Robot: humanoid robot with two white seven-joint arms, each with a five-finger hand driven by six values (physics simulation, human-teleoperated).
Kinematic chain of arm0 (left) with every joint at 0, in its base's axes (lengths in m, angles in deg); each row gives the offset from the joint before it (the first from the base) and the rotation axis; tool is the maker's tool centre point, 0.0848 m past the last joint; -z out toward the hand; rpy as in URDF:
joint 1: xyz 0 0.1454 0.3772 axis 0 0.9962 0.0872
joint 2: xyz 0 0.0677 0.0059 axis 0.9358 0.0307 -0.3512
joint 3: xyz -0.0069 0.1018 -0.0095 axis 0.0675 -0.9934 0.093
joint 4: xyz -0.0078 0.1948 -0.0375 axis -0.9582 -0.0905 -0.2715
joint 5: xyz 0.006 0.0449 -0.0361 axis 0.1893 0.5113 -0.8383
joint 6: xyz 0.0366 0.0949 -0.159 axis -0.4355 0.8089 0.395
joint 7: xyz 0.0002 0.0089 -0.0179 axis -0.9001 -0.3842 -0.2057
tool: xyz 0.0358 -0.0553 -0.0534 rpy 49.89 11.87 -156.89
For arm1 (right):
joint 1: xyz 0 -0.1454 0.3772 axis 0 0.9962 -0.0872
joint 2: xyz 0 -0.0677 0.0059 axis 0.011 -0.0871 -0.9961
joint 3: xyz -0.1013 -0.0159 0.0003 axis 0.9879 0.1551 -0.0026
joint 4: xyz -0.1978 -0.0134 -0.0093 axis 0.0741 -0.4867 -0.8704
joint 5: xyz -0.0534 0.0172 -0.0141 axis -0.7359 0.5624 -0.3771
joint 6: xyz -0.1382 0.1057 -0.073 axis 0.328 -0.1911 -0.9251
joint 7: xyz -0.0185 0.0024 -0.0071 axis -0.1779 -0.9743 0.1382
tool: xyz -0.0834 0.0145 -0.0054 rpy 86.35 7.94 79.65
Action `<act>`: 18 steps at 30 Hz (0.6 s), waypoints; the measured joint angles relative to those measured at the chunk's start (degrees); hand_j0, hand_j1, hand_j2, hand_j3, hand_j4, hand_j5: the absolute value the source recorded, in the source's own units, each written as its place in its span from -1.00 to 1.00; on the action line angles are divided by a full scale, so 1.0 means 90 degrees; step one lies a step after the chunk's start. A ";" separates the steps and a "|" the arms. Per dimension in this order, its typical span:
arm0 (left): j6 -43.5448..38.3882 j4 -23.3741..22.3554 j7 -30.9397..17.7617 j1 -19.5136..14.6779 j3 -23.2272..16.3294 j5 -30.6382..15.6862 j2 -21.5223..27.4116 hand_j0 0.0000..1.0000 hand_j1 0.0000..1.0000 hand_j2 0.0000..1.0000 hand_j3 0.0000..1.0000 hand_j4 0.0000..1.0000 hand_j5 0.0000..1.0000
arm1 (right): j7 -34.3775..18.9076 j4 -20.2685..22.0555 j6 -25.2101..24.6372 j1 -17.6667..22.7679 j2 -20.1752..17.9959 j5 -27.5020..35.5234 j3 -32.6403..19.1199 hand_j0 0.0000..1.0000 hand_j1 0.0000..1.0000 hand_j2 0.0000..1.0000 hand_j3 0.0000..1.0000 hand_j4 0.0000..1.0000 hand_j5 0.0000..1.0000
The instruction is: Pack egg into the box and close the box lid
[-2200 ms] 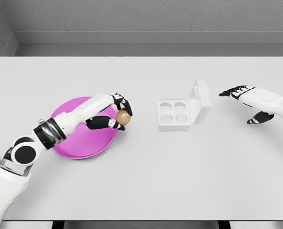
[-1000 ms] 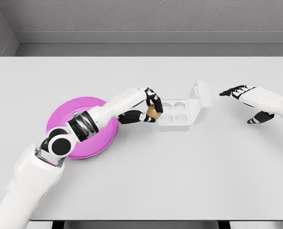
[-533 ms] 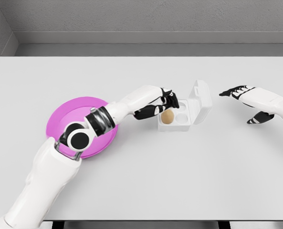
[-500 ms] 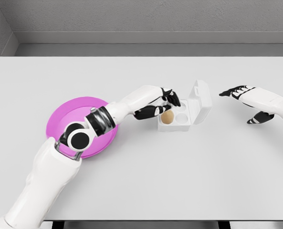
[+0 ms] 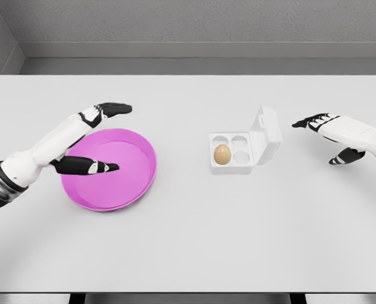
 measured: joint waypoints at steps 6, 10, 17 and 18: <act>0.0346 -0.0149 -0.0007 0.0332 0.0995 -0.0377 0.0256 1.00 1.00 1.00 1.00 1.00 1.00 | 0.0000 0.0003 0.0001 0.0049 -0.0028 -0.0001 0.0007 1.00 1.00 1.00 1.00 1.00 1.00; 0.0388 -0.0272 -0.0017 0.0420 0.1096 -0.0300 0.0308 1.00 1.00 1.00 1.00 1.00 1.00 | 0.0000 0.0004 0.0020 0.0029 -0.0042 -0.0001 0.0024 1.00 1.00 1.00 1.00 1.00 1.00; 0.0402 -0.0408 -0.0024 0.0411 0.1108 -0.0159 0.0334 1.00 1.00 1.00 1.00 1.00 1.00 | 0.0000 0.0046 0.0280 0.0000 0.0007 0.0000 0.0054 1.00 1.00 1.00 1.00 1.00 1.00; 0.0403 -0.0423 -0.0025 0.0411 0.1108 -0.0154 0.0335 1.00 1.00 1.00 1.00 1.00 1.00 | 0.0000 0.0052 0.0315 -0.0010 0.0015 0.0002 0.0056 1.00 1.00 1.00 1.00 1.00 1.00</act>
